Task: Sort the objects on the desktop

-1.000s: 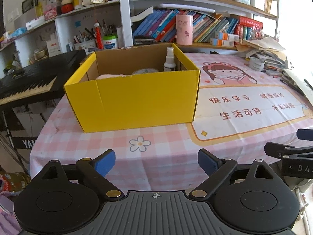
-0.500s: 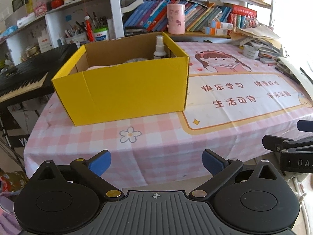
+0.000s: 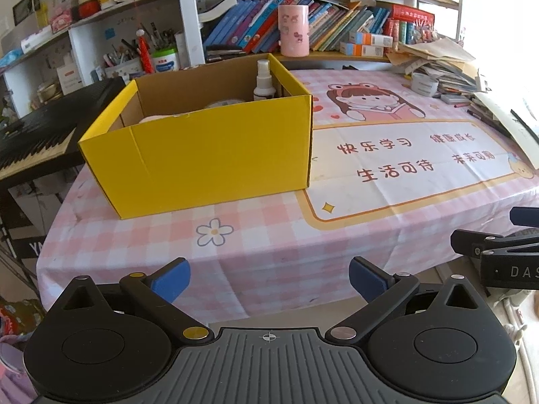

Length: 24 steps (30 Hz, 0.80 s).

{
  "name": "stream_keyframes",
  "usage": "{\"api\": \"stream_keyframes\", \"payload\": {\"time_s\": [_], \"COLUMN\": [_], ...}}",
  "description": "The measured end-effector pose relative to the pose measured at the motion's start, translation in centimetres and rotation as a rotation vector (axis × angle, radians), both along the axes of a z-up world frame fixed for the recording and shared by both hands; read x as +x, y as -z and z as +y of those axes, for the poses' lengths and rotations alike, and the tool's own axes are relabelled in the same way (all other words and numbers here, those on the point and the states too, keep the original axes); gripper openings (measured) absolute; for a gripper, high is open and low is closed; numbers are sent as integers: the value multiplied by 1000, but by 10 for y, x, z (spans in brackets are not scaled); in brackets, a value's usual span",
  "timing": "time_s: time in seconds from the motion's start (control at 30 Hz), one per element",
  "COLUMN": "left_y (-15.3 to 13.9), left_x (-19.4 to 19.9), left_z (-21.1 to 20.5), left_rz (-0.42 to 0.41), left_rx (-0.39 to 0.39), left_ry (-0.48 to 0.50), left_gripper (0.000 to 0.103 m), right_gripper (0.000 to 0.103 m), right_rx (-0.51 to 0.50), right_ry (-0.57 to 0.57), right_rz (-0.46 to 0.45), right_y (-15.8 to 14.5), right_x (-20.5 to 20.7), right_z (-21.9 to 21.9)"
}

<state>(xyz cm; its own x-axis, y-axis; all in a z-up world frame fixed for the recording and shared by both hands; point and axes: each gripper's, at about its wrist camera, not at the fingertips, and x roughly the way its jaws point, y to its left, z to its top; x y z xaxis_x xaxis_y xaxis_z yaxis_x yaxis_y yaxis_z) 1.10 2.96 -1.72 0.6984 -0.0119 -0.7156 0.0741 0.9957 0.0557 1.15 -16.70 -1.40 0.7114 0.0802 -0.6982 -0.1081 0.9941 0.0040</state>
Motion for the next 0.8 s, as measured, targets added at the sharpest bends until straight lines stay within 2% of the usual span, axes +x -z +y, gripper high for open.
{"api": "stream_keyframes", "payload": {"time_s": [0.8], "left_y": [0], "left_x": [1], "left_z": [-2], "left_rz": [-1], "left_rx": [4], "left_ry": [5], "left_gripper": [102], "right_gripper": [94], "right_rx": [-5], "right_ry": [0], "right_rz": [-1], "right_y": [0], "right_x": [1], "right_z": [1]}}
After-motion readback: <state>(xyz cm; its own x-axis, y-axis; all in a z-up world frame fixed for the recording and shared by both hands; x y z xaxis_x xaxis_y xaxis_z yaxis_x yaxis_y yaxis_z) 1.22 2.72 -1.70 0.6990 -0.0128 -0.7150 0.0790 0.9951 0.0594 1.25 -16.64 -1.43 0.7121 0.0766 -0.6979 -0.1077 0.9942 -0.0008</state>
